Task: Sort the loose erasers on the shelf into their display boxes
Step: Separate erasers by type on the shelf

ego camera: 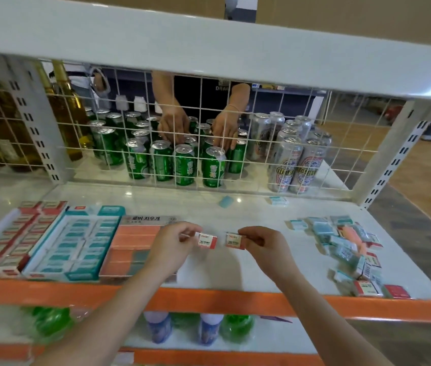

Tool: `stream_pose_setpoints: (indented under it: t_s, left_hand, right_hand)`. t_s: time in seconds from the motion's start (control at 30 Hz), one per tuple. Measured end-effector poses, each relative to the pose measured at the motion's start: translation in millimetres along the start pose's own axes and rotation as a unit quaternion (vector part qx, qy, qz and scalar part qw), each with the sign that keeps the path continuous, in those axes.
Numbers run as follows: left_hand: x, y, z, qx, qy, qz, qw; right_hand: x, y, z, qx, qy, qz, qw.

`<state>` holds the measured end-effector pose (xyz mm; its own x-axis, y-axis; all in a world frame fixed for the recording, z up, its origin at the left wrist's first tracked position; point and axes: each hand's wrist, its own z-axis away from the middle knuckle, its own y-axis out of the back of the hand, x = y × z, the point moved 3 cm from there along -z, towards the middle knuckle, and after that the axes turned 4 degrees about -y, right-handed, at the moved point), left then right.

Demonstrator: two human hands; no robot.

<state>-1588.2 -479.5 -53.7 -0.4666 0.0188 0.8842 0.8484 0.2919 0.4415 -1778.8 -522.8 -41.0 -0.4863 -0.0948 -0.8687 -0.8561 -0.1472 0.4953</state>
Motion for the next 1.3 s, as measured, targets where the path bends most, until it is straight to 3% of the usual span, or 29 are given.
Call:
stream_pose_setpoints:
  t_s: [0.53, 0.83, 1.07, 1.3]
  left_hand:
    - [-63, 161, -8, 0.02, 0.0, -0.042, 0.999]
    - [-101, 232, -2, 0.044, -0.007, -0.119, 0.992]
    - [-129, 287, -6, 0.1, 0.035, -0.133, 0.985]
    - [-153, 310, -16, 0.1, 0.063, -0.138, 0.983]
  right_hand:
    - [-90, -153, -6, -0.028, 0.015, -0.042, 0.999]
    - [-130, -231, -3, -0.05, 0.027, -0.015, 0.998]
    - [-164, -280, -14, -0.082, 0.058, 0.039, 0.994]
    - [-180, -319, -24, -0.118, 0.051, 0.064, 0.99]
